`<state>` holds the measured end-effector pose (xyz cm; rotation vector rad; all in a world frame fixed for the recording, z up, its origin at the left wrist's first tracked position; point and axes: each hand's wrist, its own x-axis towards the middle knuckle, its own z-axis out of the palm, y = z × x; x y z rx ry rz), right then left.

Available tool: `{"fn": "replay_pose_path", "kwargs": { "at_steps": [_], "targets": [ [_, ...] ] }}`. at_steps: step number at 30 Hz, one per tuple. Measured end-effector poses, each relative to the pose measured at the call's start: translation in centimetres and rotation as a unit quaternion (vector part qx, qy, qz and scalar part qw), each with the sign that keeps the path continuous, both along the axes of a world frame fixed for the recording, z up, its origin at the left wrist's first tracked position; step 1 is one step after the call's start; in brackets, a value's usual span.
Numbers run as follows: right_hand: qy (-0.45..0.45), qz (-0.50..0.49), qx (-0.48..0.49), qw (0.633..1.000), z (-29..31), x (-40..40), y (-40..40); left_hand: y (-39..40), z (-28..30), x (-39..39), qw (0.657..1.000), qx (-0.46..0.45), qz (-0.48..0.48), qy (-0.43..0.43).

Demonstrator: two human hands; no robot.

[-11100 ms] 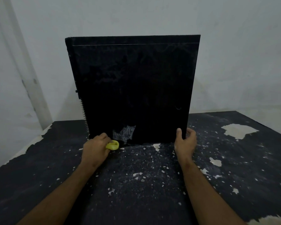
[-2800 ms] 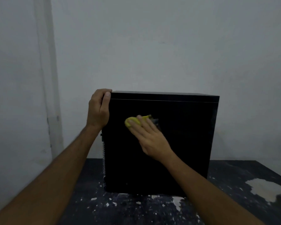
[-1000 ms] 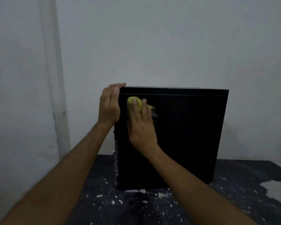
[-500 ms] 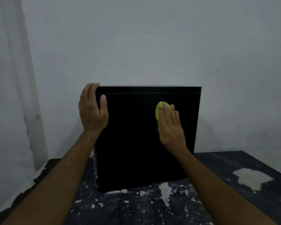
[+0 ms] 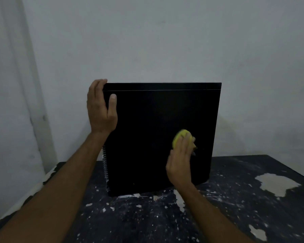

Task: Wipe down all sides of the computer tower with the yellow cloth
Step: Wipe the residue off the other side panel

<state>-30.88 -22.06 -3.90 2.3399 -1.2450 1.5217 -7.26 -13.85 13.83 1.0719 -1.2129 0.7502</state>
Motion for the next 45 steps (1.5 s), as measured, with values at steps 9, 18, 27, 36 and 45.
{"fn": "replay_pose_path", "kwargs": {
  "at_steps": [9,18,27,36,45],
  "targets": [
    [0.399,0.17,-0.265,0.861,0.1,4.3,1.3,0.8,0.0,0.9,0.999,0.032,0.016,-0.012],
    [0.156,-0.025,-0.195,0.968,-0.7,-8.5,-4.7,1.8,-5.1,-0.4,1.0,0.013,0.017,0.019],
    [-0.192,-0.032,0.093,0.976,-4.5,-9.5,-2.3,4.3,-18.2,-0.7,0.979,0.072,0.002,0.19],
    [-0.115,0.032,0.142,0.983,-7.3,-3.6,2.4,5.6,-24.1,-0.7,0.962,0.155,-0.052,0.217],
    [0.018,0.19,0.063,0.98,-6.5,7.3,7.1,6.0,-24.6,-0.4,0.965,0.133,-0.069,0.216]
  ]
}}
